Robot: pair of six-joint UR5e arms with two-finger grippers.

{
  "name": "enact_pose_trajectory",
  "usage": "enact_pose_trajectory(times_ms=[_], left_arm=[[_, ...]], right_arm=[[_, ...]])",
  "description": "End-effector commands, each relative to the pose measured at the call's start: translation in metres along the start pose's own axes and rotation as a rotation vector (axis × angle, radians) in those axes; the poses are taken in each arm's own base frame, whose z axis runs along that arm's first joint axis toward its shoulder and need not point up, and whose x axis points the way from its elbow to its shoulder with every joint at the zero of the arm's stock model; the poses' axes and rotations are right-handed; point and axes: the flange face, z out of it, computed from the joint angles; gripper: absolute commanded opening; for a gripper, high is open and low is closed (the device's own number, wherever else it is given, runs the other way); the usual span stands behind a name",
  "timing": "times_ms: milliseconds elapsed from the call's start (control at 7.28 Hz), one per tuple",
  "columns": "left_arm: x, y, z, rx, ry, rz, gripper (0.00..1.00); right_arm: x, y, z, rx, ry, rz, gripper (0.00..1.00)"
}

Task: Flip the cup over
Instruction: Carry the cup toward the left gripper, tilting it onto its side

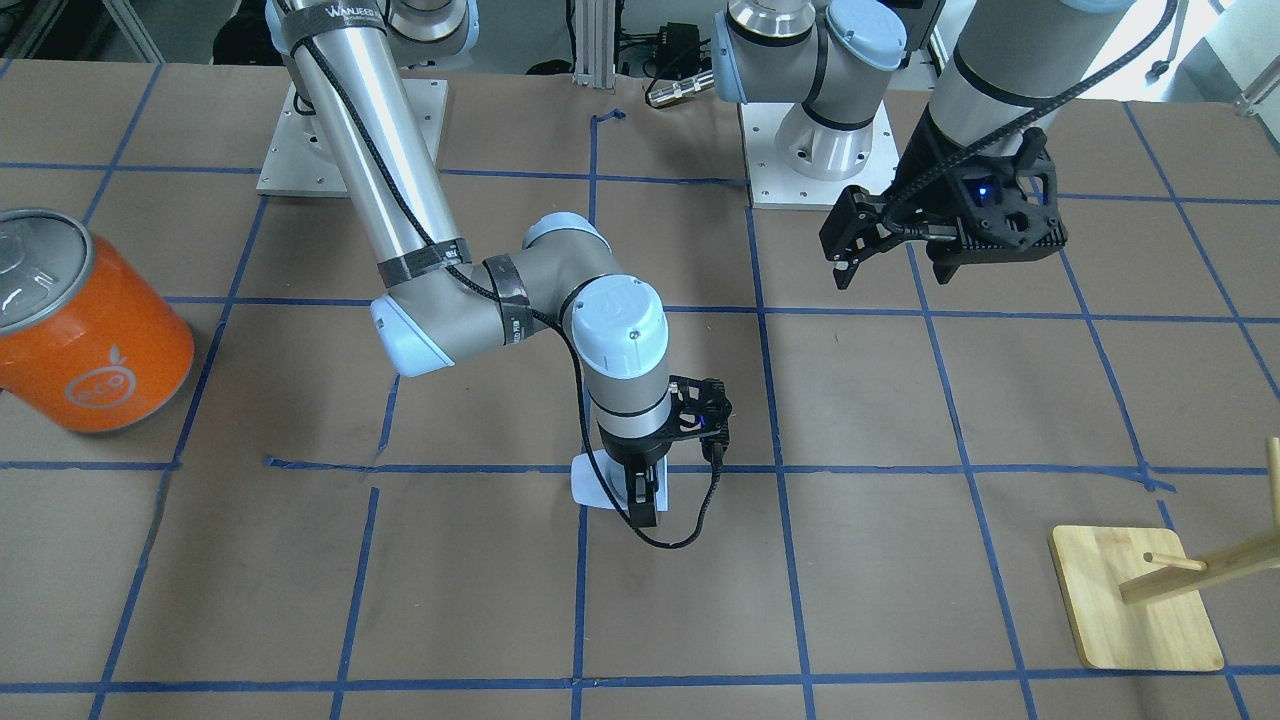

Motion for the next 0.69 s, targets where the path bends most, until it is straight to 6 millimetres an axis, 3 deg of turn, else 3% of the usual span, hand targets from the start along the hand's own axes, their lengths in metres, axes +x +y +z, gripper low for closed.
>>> enact_pose_trajectory(times_ms=[0, 275, 412, 550], left_arm=[[0.0002, -0.0007, 0.0010, -0.002, 0.001, 0.000, 1.00], [0.0000, -0.0001, 0.0010, -0.002, 0.000, 0.000, 1.00], [0.0002, -0.0001, 0.0010, -0.002, 0.001, 0.000, 1.00], [0.0002, -0.0005, 0.0018, -0.003, 0.001, 0.000, 1.00]], right_arm=[[-0.0008, 0.0005, 0.0022, -0.001, -0.004, 0.003, 0.34], [-0.0006, 0.0002, 0.0001, 0.000, -0.001, 0.004, 0.55], [-0.0008, 0.0000, 0.0011, 0.003, -0.004, 0.006, 0.74], [-0.0009, -0.0021, -0.0015, 0.021, -0.008, 0.007, 0.80]])
